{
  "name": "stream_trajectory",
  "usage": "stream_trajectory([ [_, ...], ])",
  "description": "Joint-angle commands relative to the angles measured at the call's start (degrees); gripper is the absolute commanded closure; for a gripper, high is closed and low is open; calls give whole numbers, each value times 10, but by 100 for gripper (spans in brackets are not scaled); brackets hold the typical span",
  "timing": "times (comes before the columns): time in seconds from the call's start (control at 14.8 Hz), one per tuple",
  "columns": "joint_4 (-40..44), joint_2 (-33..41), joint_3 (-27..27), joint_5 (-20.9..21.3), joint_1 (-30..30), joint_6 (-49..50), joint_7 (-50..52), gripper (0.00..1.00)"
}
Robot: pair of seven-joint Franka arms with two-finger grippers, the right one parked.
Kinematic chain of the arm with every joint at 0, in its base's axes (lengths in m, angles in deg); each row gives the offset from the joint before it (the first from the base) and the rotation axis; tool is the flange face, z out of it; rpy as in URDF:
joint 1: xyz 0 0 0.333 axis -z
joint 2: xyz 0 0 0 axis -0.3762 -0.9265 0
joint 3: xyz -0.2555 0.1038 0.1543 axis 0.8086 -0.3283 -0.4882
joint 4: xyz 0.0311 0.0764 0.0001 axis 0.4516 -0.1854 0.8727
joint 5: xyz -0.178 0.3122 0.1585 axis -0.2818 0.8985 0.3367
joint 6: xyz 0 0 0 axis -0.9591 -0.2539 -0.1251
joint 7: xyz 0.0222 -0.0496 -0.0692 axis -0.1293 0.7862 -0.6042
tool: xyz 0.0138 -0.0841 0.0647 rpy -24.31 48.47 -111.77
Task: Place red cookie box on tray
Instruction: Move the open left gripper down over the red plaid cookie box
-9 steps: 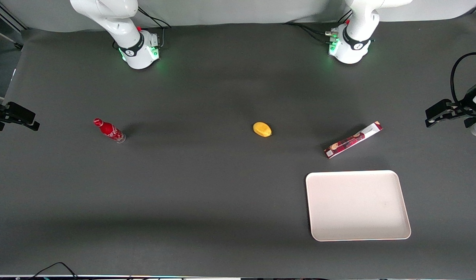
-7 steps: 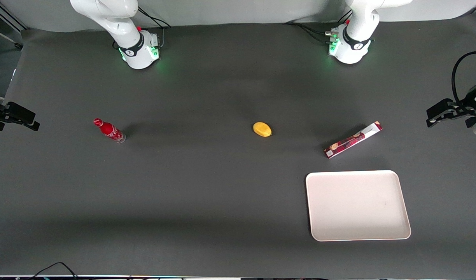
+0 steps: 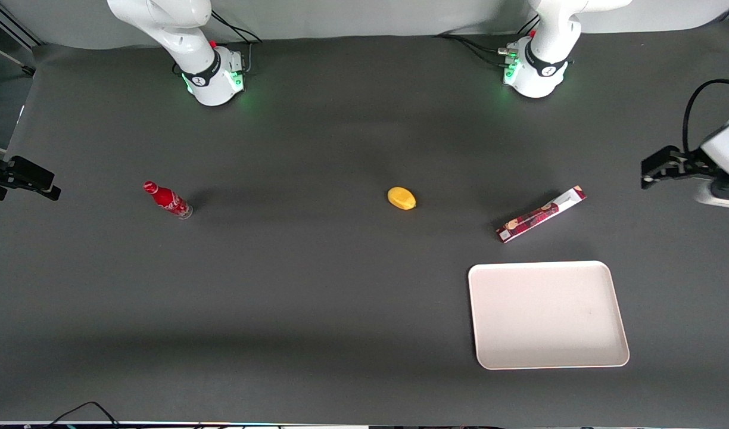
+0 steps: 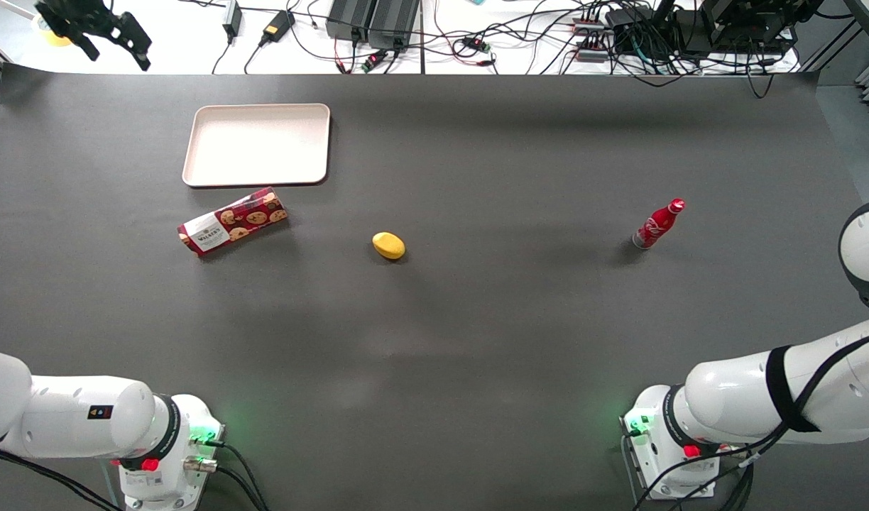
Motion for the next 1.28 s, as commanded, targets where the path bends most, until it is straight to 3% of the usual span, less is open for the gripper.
stream_trajectory([
  [0.0,-28,-20,6,0,20,22,-118,0],
  [0.27,-92,-19,27,1,19,7,-139,0],
  [0.54,-212,14,28,1,18,-80,-169,0],
  [0.88,-365,17,36,1,17,-264,-188,0],
  [1.22,-455,5,40,0,20,-392,-204,0],
])
